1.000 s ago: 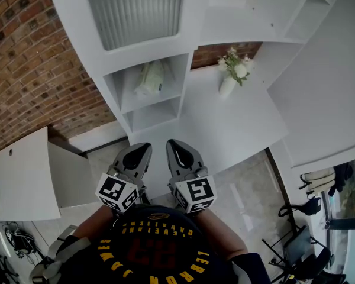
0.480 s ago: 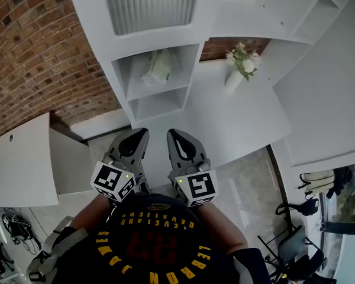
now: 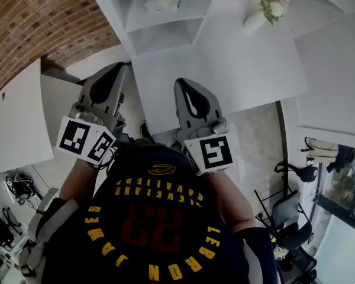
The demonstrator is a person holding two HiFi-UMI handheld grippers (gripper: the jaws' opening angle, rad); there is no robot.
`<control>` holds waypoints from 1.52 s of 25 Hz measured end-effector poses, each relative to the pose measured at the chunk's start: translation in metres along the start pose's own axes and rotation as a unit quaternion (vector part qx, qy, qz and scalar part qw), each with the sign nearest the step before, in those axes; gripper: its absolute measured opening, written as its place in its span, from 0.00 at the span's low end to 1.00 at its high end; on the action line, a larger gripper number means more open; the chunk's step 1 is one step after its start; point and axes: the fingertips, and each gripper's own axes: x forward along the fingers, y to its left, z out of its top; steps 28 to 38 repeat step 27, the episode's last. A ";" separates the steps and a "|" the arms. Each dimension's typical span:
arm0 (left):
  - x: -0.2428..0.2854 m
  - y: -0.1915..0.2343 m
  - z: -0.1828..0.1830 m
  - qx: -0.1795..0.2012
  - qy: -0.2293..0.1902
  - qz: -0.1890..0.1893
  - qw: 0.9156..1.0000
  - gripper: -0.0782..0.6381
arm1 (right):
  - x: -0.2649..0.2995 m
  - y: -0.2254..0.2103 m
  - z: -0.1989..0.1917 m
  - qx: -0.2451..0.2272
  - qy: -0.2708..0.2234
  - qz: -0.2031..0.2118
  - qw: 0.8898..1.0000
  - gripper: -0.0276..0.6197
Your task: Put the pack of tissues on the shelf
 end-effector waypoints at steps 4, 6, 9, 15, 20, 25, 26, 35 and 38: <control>-0.005 0.011 -0.007 0.012 0.011 0.010 1.000 0.11 | -0.002 0.003 -0.013 0.004 0.018 0.013 1.000 0.05; -0.010 0.021 -0.011 0.005 0.017 0.021 1.000 0.11 | -0.003 0.001 -0.019 0.009 0.026 0.012 1.000 0.05; -0.019 0.040 -0.016 -0.012 0.024 0.042 0.999 0.11 | -0.004 -0.002 -0.027 0.015 0.043 0.005 0.999 0.05; -0.035 0.066 -0.029 -0.028 0.027 0.066 0.997 0.11 | -0.003 0.001 -0.041 0.007 0.046 -0.003 0.999 0.05; -0.029 0.069 -0.040 -0.029 0.029 0.062 0.997 0.11 | 0.004 -0.001 -0.049 0.006 0.051 -0.004 0.999 0.05; -0.027 0.071 -0.036 -0.028 0.033 0.059 0.997 0.11 | 0.009 0.005 -0.048 0.010 0.062 0.005 0.998 0.05; -0.029 0.072 -0.034 -0.027 0.033 0.058 0.997 0.11 | 0.010 0.009 -0.048 0.011 0.065 0.007 0.998 0.05; -0.032 0.074 -0.032 -0.026 0.034 0.058 0.997 0.11 | 0.010 0.013 -0.047 0.012 0.068 0.008 0.998 0.05; -0.032 0.074 -0.032 -0.026 0.034 0.058 0.997 0.11 | 0.010 0.013 -0.047 0.012 0.068 0.008 0.998 0.05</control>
